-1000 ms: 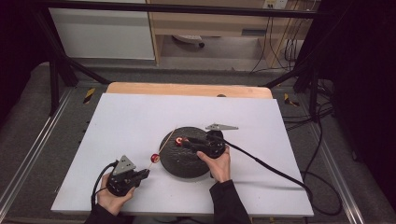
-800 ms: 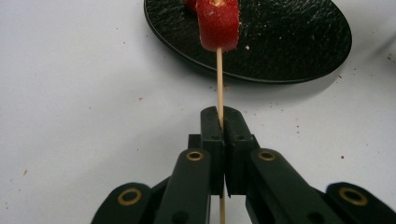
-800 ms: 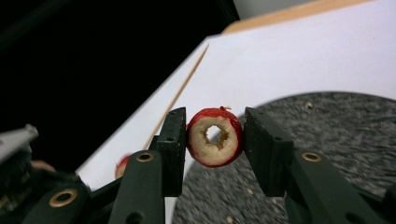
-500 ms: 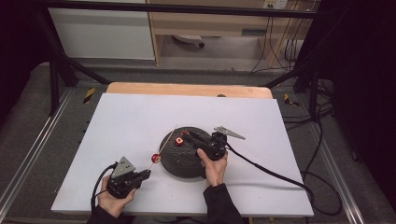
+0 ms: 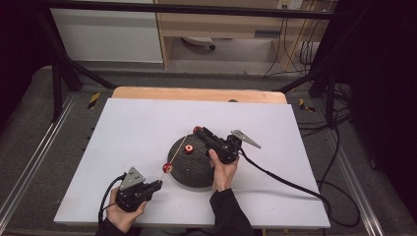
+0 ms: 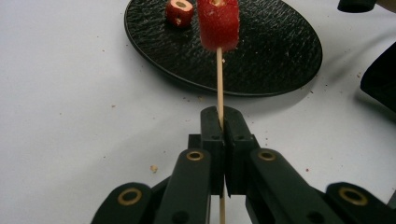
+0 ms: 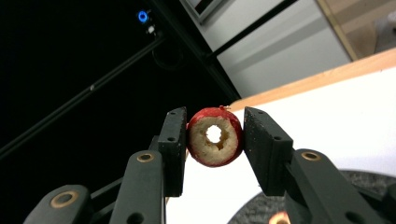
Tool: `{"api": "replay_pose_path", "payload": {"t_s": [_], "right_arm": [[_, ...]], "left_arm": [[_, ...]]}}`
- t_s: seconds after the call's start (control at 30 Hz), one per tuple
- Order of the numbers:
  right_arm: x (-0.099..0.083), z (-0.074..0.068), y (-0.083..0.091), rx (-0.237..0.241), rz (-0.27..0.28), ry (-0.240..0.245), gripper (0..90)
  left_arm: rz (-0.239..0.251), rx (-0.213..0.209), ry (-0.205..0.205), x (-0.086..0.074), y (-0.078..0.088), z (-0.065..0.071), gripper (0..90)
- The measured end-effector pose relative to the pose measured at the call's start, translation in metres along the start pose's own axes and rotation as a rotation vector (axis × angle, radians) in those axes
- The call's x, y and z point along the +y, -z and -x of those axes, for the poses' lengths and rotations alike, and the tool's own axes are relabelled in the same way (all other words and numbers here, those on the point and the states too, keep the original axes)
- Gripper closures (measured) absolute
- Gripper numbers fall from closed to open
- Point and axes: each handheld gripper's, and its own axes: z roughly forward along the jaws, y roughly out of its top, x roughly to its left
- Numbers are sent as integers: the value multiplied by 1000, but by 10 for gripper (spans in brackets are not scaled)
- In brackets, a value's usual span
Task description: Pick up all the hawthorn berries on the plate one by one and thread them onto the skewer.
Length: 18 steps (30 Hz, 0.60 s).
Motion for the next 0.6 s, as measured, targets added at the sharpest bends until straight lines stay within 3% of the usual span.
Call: {"api": "replay_pose_path", "payload": {"t_s": [0.6], "right_arm": [[2,5,-6,8,87,-42,611]], "left_arm": [[3,-15,-14,0,-5,6,882]]}}
